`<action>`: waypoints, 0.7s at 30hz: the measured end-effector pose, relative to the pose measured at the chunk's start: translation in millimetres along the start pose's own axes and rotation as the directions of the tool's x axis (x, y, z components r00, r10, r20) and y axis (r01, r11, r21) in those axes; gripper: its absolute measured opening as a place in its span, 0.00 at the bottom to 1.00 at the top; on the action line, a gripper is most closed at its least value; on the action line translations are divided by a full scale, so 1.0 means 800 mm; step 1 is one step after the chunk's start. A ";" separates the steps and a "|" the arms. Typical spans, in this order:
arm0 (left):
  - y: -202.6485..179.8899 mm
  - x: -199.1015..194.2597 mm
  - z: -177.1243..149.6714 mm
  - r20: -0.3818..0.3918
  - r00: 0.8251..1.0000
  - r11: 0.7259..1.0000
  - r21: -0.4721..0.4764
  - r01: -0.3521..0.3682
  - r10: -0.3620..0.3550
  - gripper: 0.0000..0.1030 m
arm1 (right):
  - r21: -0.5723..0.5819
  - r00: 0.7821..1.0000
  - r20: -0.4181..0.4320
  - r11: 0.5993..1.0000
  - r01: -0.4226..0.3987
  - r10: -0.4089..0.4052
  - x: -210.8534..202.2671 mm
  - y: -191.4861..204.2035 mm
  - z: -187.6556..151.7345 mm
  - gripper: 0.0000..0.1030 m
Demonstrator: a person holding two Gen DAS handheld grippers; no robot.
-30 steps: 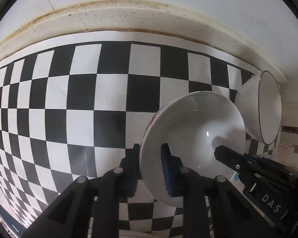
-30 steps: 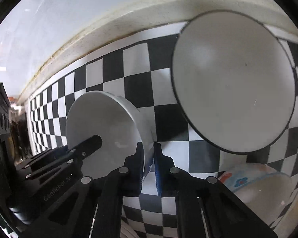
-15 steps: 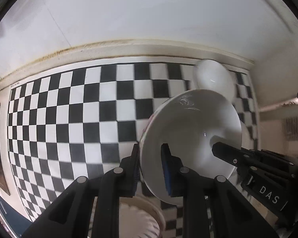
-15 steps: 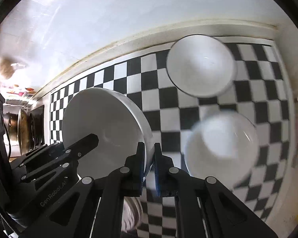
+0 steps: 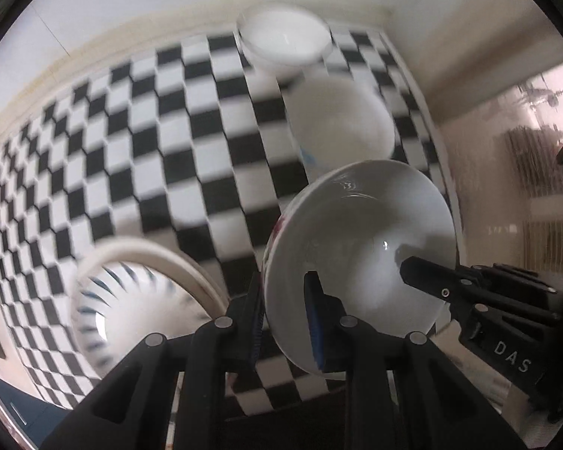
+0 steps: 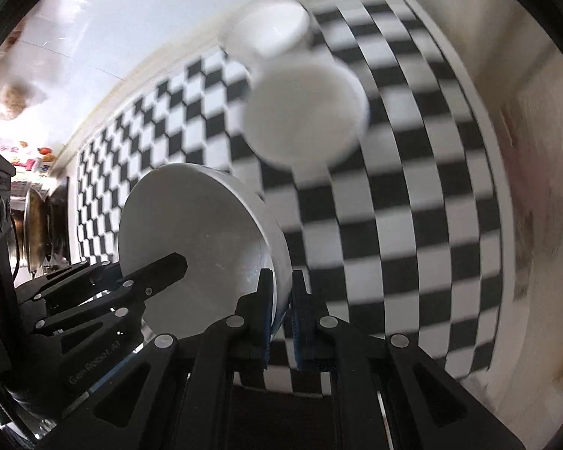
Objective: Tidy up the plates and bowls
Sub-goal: 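Lift the plain white bowl with both grippers toward another white bowl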
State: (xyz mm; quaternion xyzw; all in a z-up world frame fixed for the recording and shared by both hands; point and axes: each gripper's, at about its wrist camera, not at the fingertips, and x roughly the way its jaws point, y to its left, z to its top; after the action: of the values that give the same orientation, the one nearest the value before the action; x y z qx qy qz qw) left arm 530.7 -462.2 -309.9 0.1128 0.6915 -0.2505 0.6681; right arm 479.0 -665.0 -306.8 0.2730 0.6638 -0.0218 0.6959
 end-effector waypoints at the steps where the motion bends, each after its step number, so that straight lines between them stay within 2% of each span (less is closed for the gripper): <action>1: -0.003 0.008 -0.003 -0.014 1.000 1.000 -0.002 0.000 0.000 0.18 | 0.013 1.000 -0.015 1.000 -0.007 0.007 0.009 -0.009 -0.005 0.10; 10: -0.023 0.107 -0.019 -0.147 0.988 0.998 0.032 -0.047 0.051 0.18 | 0.080 0.995 -0.097 0.997 0.018 -0.010 0.089 -0.070 -0.037 0.10; 21: -0.029 0.117 -0.019 -0.163 0.984 0.997 0.035 -0.066 0.071 0.18 | 0.068 0.993 -0.113 0.997 0.039 -0.031 0.103 -0.073 -0.033 0.09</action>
State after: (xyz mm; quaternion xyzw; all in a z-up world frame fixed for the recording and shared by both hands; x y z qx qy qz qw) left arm 498.4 -491.3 -397.2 0.1665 0.7363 -0.2275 0.6152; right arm 441.6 -676.0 -403.6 0.2864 0.7051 -0.0420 0.6473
